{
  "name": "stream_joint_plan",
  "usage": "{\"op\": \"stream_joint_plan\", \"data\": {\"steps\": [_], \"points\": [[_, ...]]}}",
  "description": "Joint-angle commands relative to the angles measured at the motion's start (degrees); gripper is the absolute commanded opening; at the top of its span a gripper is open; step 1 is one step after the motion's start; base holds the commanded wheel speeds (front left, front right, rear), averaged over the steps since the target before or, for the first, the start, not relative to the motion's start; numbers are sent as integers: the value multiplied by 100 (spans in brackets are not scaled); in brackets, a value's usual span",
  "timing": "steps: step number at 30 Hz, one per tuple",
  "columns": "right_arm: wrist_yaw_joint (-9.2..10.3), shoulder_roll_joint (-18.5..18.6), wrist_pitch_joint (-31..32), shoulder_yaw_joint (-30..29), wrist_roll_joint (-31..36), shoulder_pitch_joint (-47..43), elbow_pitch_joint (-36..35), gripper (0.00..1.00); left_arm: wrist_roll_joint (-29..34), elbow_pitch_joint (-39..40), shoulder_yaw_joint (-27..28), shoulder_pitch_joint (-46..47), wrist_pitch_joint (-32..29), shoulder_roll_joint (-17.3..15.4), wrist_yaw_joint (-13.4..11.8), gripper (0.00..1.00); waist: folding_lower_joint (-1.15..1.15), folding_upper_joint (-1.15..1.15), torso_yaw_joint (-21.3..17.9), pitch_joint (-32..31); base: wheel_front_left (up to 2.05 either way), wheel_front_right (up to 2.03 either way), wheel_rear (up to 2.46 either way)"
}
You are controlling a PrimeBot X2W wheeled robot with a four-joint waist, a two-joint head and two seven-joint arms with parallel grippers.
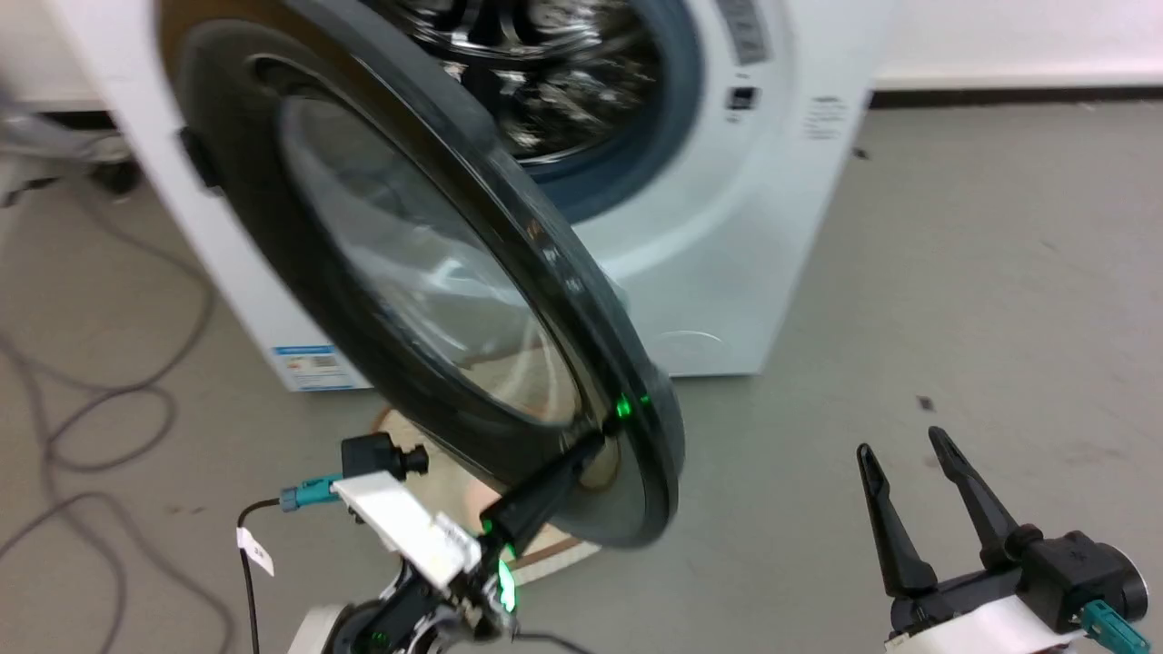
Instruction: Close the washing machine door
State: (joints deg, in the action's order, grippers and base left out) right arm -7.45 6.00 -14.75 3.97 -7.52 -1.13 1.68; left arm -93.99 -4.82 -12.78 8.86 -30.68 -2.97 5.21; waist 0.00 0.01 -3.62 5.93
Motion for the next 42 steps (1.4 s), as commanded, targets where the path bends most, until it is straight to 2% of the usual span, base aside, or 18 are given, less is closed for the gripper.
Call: {"op": "stream_joint_plan", "data": {"steps": [1,10,14,18,21,25,29,31,32,35,39,42], "points": [[-3,9,-25,13,13,68,-11,100,-11,-93,-51,186,281,9,73,0,0,-1,-412,160,0,0,0],[-3,-93,-25,54,-28,169,-11,100,-113,-794,-255,1193,1963,9,215,0,0,-1,-1225,414,0,0,0],[-3,-142,-25,80,-48,180,3,100,-150,-1182,-239,1701,2583,9,224,0,0,-1,-1427,470,0,0,0],[-3,-172,-25,54,-35,169,20,100,-194,-1284,-288,1866,2835,9,226,0,0,-1,-1442,443,0,0,0],[-3,-191,-25,18,-32,160,13,100,-194,-1241,-352,1849,2859,9,226,0,0,-1,-1383,409,0,0,0],[-3,-216,-25,-18,-27,127,-33,100,232,-1092,-622,1561,2865,-69,226,0,0,-1,-1094,281,0,0,0],[-3,-215,-25,-44,-9,92,-42,100,716,-936,-972,1287,2849,-295,227,0,0,-1,-857,171,0,0,0],[-3,-198,-25,-69,6,48,-52,100,1270,-771,-1454,975,2809,-650,227,0,0,-1,-597,44,0,0,0],[-3,-198,-25,-69,6,48,-52,100,1270,-771,-1454,975,2809,-650,227,0,0,-1,-597,44,0,0,0],[-3,-172,-25,-116,13,-6,-59,100,1931,-655,-1837,772,2953,-1097,227,0,0,-1,-321,-87,0,0,0],[-3,-143,-25,-156,27,-82,-67,100,2999,-758,-2072,626,3515,-1662,208,0,0,-1,2,-259,0,0,0],[-3,-141,-25,-176,34,-120,-79,100,3606,-793,-1925,550,4181,-1886,-43,0,0,-1,176,-353,0,0,0]]}}
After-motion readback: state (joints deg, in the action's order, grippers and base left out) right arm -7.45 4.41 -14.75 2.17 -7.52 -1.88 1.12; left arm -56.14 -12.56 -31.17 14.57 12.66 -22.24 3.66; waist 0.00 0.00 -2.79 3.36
